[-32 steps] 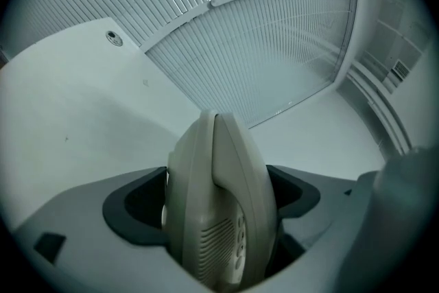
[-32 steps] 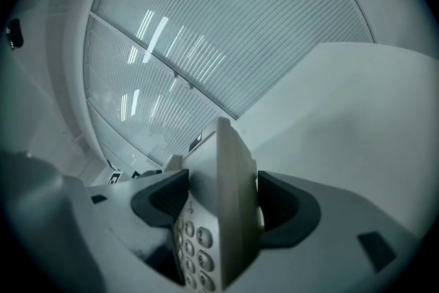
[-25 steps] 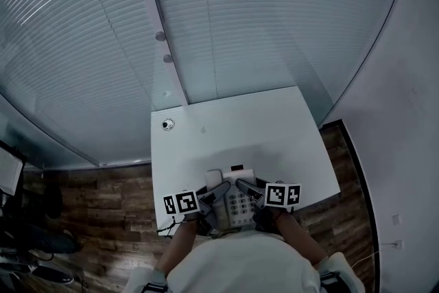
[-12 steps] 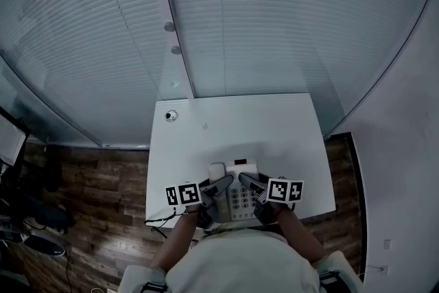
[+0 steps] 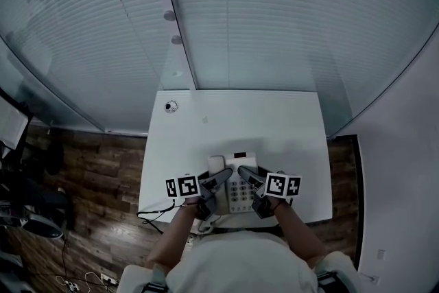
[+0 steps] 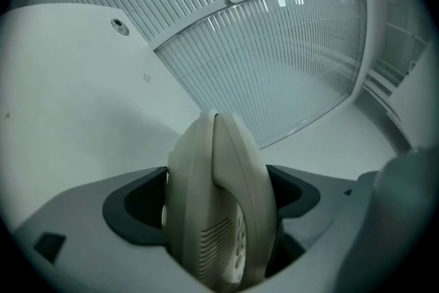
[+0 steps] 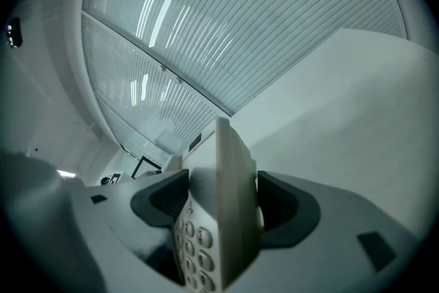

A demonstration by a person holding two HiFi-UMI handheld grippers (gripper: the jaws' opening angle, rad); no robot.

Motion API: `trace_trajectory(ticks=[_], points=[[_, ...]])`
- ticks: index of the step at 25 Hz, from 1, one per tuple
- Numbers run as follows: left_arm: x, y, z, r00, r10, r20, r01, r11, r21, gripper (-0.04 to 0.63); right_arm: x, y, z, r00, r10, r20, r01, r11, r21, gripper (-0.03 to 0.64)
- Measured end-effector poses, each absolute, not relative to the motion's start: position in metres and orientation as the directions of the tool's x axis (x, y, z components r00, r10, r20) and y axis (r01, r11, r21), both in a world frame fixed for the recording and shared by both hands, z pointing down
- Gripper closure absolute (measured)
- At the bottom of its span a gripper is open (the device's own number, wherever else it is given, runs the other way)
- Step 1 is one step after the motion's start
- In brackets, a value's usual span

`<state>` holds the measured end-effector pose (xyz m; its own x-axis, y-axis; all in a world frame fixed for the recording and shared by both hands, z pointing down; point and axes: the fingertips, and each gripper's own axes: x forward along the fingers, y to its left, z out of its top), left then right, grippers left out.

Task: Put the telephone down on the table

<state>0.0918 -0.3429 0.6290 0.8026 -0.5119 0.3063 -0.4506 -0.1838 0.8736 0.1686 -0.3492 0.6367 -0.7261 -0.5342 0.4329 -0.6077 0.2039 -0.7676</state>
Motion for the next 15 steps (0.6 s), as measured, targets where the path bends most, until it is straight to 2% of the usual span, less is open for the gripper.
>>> trace_trajectory(ticks=[15], points=[[0.105, -0.373, 0.666, 0.8, -0.502, 0.328, -0.463, -0.169, 0.87, 0.166, 0.183, -0.376, 0.676, -0.708, -0.548, 0.445, -0.615, 0.168, -0.771, 0.299]])
